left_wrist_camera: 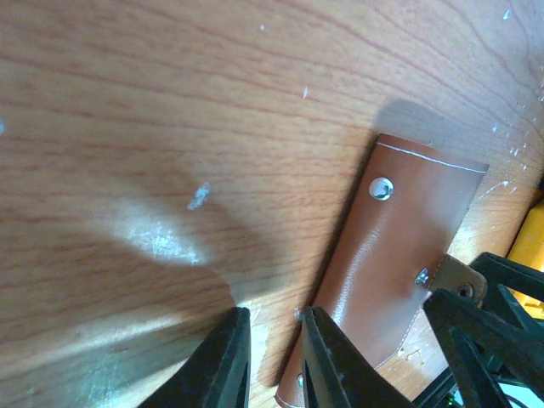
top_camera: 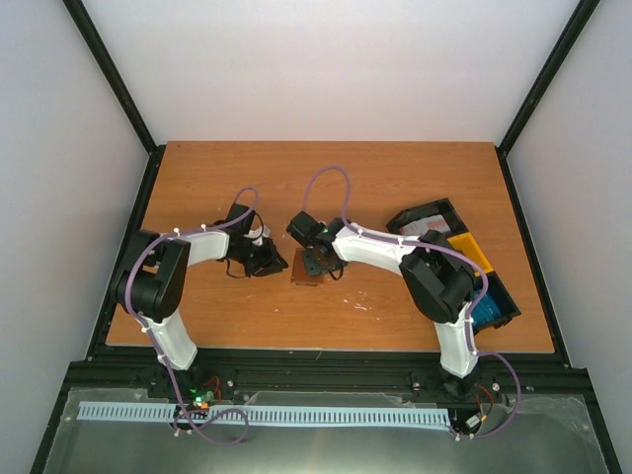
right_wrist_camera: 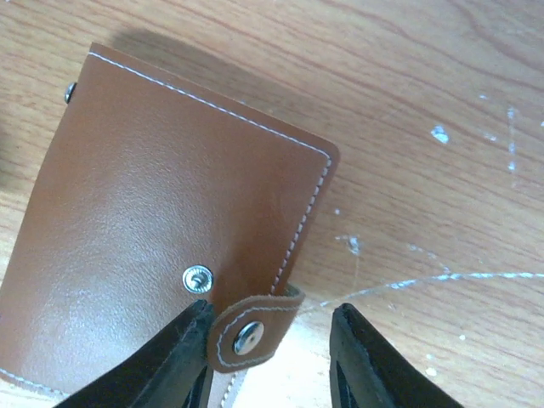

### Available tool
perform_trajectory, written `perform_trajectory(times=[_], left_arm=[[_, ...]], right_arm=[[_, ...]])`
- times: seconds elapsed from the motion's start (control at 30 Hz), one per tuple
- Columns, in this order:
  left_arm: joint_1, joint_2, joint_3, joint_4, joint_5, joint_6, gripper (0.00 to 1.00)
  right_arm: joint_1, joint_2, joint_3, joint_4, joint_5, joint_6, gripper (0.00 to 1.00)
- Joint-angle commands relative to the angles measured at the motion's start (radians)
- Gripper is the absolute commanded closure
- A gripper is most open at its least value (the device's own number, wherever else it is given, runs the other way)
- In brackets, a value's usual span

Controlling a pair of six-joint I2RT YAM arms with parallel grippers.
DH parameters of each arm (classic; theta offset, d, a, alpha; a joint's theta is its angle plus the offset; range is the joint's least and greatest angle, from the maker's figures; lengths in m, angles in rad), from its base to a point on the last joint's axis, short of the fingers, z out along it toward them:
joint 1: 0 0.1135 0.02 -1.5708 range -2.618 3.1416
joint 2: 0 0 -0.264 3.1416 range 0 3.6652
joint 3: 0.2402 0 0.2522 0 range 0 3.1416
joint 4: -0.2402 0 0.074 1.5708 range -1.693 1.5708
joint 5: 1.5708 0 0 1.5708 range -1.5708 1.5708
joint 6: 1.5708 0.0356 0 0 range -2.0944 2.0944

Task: Put the credit cards into the card holder
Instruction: Open the card holder at the center of the board.

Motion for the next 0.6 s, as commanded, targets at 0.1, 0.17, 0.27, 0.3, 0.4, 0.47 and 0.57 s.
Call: perform_trajectory(times=[0.1,0.17,0.27,0.3,0.4,0.47,0.57], left_arm=[[0.002,0.117,-0.037,-0.099,-0.228,0.014,0.79],[0.002,0.118,-0.037,-0.097,-0.225,0.014,0.79],[0.002,0.12,-0.032,-0.098,-0.221,0.015,0.79],[0.002,0.121,-0.028,-0.099,-0.22,0.016,0.79],[0.002,0.125,-0.015,-0.11,-0.215,0.024,0.79],[0.002,0.124,-0.007,-0.12,-0.223,0.027,0.79],[0.002,0.115,0.001,-0.121,-0.222,0.026,0.77]], right_arm=[[0.002,-0.075,-0.021,-0.031,0.06,0.015,0.57],[0.002,-0.068,-0.023,-0.033,0.073,0.017,0.57],[-0.001,-0.044,-0.013,-0.042,0.085,0.016,0.59],[-0.004,-0.035,-0.006,-0.041,0.083,0.013,0.6],[-0.008,-0.002,0.032,-0.064,0.09,0.008,0.66],[-0.011,0.01,0.044,-0.074,0.095,0.008,0.7],[-0.013,0.013,0.035,-0.066,0.083,0.009,0.71]])
